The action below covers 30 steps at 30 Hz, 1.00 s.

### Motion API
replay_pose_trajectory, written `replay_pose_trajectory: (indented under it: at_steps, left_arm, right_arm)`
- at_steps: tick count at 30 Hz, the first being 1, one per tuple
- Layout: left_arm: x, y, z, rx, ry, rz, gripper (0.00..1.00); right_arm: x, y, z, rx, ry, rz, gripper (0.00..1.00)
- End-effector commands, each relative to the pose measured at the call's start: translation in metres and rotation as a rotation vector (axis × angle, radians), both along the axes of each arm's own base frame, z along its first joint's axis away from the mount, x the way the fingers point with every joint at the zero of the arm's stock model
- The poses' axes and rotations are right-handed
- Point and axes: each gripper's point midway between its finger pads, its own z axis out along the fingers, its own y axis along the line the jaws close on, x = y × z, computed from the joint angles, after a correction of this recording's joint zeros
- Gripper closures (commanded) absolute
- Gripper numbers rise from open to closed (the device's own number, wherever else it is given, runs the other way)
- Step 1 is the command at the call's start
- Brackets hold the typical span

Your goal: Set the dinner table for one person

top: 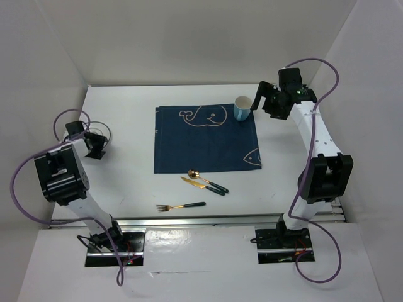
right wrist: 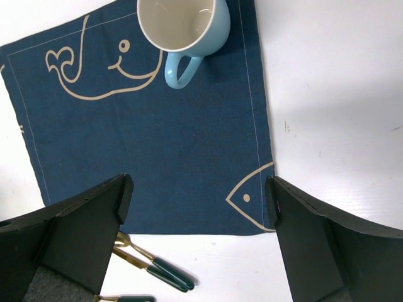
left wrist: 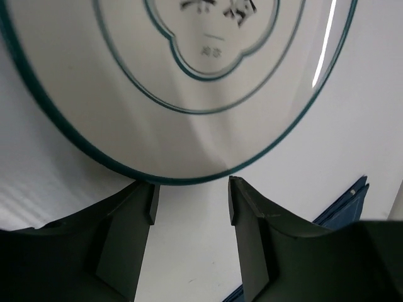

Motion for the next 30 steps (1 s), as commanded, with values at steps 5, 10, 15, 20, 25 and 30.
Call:
replay_pose_trajectory:
  at_steps: [5, 10, 15, 20, 25, 30]
  left_arm:
    - [0.019, -0.035, -0.008, 0.038, 0.058, -0.177, 0.38]
    - [0.025, -0.052, 0.031, 0.179, 0.048, -0.273, 0.33]
    - [0.031, -0.026, 0.071, 0.371, 0.109, -0.226, 0.33]
    - [0.039, -0.003, 0.069, 0.416, 0.228, -0.200, 0.30]
    - [0.047, 0.011, 0.032, 0.378, 0.373, -0.215, 0.23]
    - [0.053, 0.008, 0.015, 0.345, 0.398, -0.238, 0.22]
  right_arm:
    - [0.000, 0.000, 0.007, -0.022, -0.011, 0.002, 0.01]
    - [0.000, 0.000, 0.007, -0.022, -0.011, 0.002, 0.01]
    - [-0.001, 0.003, 0.007, -0.022, -0.011, 0.011, 0.01]
    - [-0.002, 0.005, 0.001, -0.017, 0.000, 0.018, 0.01]
    - [-0.003, 0.005, -0.002, -0.011, 0.011, 0.011, 0.01]
    - [-0.006, 0.009, -0.004, -0.012, 0.020, 0.021, 0.01]
